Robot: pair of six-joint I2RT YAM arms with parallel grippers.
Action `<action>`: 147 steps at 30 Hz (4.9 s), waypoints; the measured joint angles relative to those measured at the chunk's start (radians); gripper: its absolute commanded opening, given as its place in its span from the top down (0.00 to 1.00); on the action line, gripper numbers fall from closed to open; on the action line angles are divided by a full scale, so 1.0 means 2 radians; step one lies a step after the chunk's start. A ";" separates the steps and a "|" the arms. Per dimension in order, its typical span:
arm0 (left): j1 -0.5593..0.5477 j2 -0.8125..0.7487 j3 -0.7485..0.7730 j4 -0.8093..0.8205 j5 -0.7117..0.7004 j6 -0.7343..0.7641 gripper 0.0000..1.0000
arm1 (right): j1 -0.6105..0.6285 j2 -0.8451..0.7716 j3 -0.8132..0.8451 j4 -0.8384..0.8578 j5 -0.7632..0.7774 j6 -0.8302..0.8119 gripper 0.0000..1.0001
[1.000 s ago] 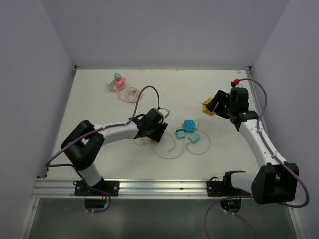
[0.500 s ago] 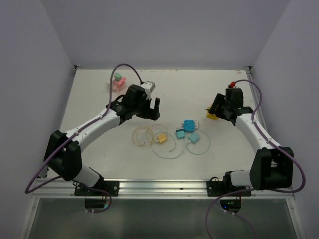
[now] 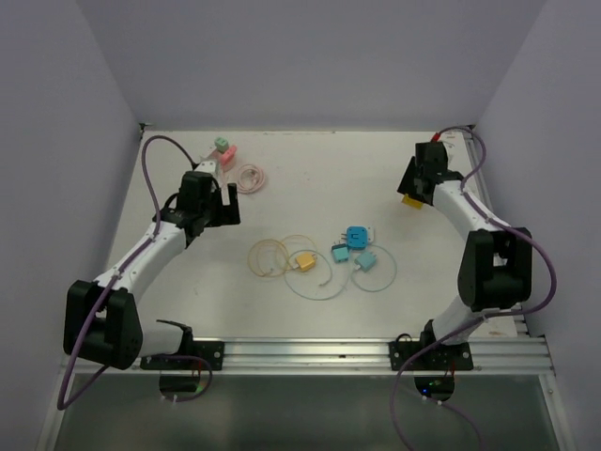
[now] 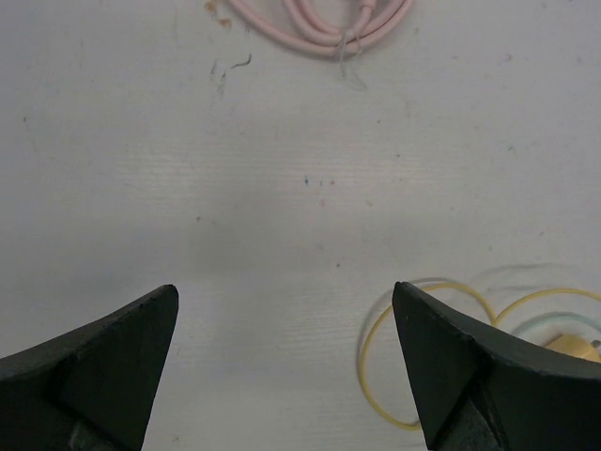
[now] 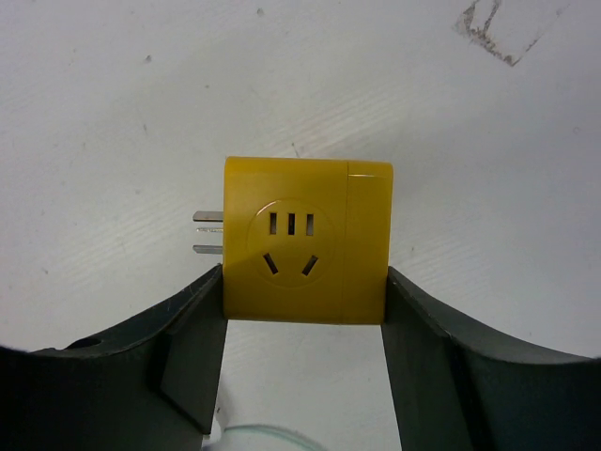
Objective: Pull the plug off the socket
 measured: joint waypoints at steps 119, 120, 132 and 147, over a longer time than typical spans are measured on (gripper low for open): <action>-0.091 -0.007 -0.127 -0.062 -0.049 -0.086 0.26 | 0.069 -0.331 -0.207 0.017 -0.340 0.042 0.01; -0.091 -0.018 -0.126 -0.069 -0.051 -0.088 0.22 | 0.069 -0.330 -0.207 0.017 -0.340 0.042 0.01; -0.064 -0.035 -0.003 -0.129 -0.082 -0.112 0.08 | 0.069 -0.327 -0.207 0.018 -0.349 0.041 0.01; -0.009 0.023 0.030 -0.138 -0.154 -0.160 0.11 | 0.069 -0.327 -0.207 0.018 -0.349 0.041 0.01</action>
